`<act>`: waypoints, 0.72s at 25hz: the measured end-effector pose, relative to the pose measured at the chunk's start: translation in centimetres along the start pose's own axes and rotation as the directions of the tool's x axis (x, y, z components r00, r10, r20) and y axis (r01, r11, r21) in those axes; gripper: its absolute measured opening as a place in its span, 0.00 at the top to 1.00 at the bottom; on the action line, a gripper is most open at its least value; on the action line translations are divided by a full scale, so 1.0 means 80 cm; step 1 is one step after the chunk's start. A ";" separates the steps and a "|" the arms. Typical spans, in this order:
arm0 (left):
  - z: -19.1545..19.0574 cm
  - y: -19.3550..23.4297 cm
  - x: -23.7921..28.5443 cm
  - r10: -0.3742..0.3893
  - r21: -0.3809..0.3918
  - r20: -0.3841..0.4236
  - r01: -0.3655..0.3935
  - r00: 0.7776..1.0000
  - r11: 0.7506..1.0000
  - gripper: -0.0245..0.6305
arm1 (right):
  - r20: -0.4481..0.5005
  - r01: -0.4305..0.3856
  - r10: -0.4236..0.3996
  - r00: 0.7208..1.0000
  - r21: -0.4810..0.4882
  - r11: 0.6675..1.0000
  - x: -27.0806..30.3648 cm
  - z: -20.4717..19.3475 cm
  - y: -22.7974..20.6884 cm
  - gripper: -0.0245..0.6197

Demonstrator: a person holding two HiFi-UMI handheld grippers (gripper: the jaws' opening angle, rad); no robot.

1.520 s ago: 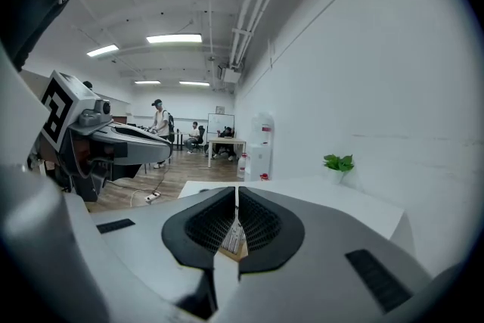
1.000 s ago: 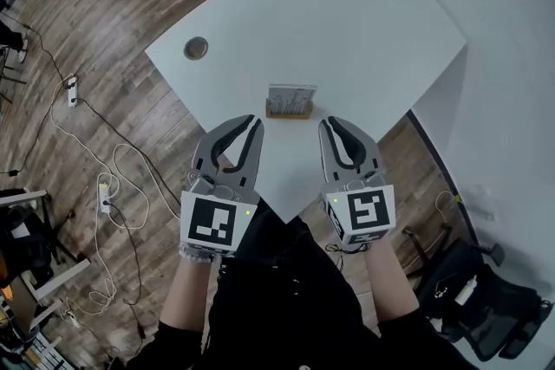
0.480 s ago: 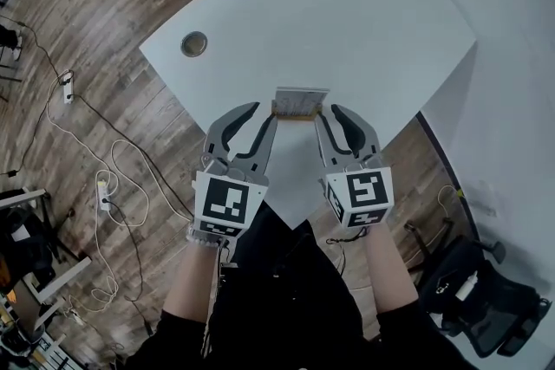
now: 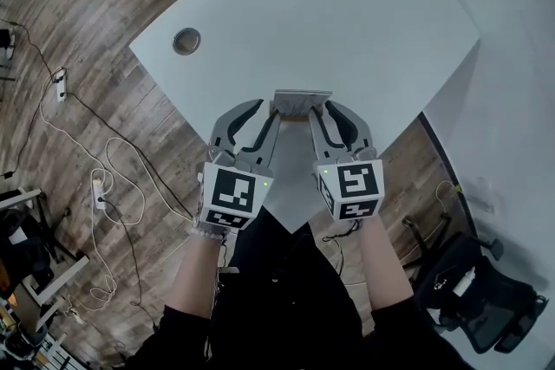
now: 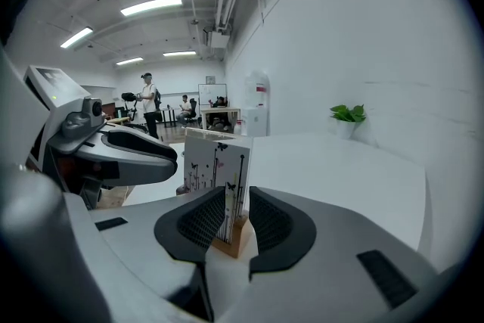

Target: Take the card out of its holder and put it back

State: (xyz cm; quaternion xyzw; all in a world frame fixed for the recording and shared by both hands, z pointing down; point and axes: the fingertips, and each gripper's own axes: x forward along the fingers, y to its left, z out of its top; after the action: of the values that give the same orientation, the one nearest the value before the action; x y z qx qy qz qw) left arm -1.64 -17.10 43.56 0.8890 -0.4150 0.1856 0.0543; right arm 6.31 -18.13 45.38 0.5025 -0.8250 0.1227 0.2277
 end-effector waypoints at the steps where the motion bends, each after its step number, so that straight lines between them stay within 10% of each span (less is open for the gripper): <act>1: -0.003 -0.001 0.003 -0.001 0.000 -0.005 0.001 1.000 1.000 0.81 | -0.003 0.001 -0.001 1.000 0.000 1.000 0.001 -0.002 0.000 0.76; 18: -0.034 -0.011 0.025 0.013 -0.028 -0.040 -0.014 0.999 1.000 0.88 | 0.001 0.007 -0.007 1.000 0.004 1.000 0.005 -0.012 -0.003 0.81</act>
State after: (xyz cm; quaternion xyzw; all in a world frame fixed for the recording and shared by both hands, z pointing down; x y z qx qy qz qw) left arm -0.53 -17.30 46.88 0.8814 -0.4225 0.1978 0.0738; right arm 6.61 -18.15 46.42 0.5058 -0.8232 0.1236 0.2265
